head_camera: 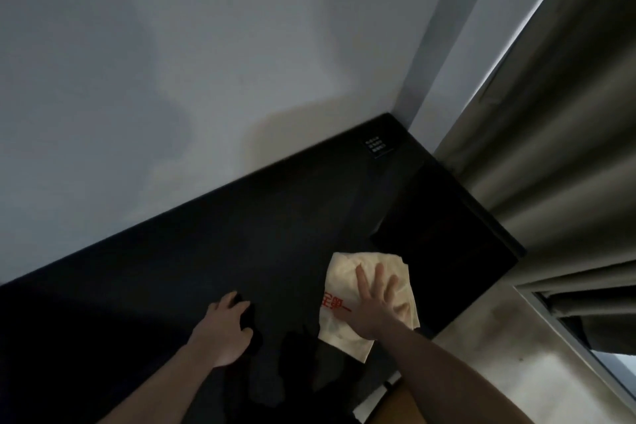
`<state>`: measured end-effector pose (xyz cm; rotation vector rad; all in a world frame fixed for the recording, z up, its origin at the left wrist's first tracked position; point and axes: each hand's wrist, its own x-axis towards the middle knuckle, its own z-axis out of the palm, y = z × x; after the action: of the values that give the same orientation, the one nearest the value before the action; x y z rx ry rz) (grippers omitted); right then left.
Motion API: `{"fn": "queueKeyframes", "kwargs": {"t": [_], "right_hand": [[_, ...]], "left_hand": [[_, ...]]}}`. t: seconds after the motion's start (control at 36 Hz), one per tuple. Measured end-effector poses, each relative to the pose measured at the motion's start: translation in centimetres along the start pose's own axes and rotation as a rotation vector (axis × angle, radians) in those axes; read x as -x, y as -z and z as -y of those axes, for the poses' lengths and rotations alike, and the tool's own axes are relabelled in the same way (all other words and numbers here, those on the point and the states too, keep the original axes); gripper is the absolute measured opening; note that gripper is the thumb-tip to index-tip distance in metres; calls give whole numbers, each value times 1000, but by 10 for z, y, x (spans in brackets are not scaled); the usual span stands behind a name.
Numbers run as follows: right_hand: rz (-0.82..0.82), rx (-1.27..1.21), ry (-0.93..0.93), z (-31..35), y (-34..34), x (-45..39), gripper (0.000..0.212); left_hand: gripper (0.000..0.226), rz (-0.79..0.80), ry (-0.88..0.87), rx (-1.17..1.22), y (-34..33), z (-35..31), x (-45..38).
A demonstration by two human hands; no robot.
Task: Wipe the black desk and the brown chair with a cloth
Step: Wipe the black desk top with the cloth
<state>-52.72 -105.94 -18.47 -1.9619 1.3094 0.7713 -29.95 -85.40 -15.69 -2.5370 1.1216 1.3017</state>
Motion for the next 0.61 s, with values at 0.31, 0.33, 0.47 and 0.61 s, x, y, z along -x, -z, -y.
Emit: {"fn": "queueKeyframes", "kwargs": {"t": [0.31, 0.33, 0.47, 0.61], "right_hand": [[-53, -32, -76, -71, 125, -94, 113], [-62, -40, -88, -77, 135, -101, 114], [-101, -89, -157, -104, 178, -132, 114], [-170, -110, -212, -121, 196, -146, 114]], "left_hand": [[110, 19, -2, -36, 18, -103, -85], [113, 28, 4, -42, 17, -108, -91], [119, 26, 43, -98, 9, -126, -106], [118, 21, 43, -66, 4, -123, -108]]}}
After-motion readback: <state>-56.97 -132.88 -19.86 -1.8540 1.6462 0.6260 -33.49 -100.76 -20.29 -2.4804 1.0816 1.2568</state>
